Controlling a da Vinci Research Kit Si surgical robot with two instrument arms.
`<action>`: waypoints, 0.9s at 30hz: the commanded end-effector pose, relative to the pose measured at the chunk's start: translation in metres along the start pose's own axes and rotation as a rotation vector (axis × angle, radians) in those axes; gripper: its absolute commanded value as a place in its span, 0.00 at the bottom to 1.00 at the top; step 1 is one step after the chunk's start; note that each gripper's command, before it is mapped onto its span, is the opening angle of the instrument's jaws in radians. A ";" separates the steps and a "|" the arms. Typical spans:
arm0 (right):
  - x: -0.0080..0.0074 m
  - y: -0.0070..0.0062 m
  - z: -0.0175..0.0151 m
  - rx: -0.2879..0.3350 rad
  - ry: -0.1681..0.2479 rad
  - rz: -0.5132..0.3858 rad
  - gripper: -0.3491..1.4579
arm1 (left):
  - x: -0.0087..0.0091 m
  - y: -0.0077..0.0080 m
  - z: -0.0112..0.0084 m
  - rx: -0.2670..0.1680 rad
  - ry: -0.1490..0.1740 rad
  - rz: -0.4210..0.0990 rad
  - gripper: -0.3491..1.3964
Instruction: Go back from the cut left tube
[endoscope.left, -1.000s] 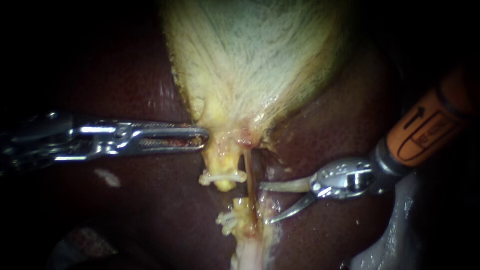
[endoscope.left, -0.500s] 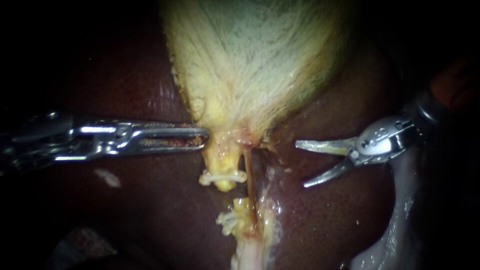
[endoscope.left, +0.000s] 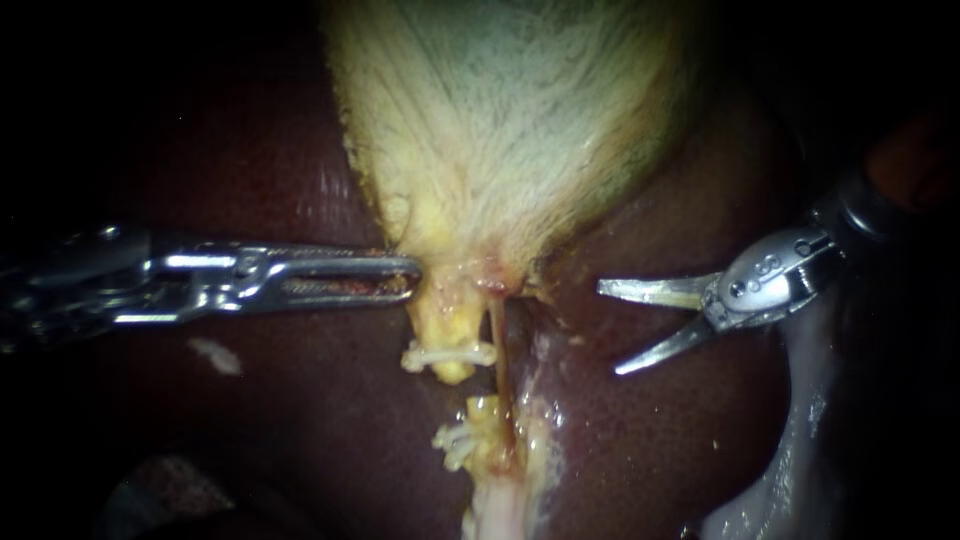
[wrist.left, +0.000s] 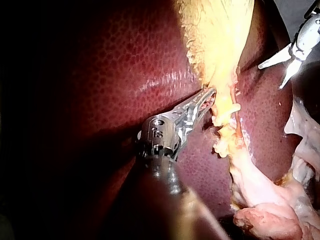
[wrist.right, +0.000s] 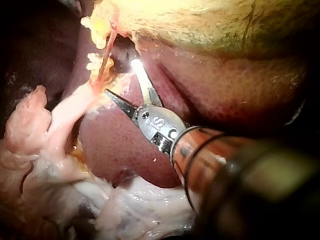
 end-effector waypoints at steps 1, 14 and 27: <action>0.0000 0.0000 0.0000 0.000 0.000 0.001 0.98 | 0.0002 0.0000 0.0002 0.000 0.004 0.002 0.00; -0.0001 -0.0001 -0.0001 0.001 0.001 0.000 0.98 | 0.0025 -0.0003 0.0029 0.011 0.034 0.018 0.00; -0.0001 -0.0001 -0.0002 0.001 0.001 0.000 0.98 | 0.0026 -0.0006 0.0034 0.013 0.038 0.025 0.00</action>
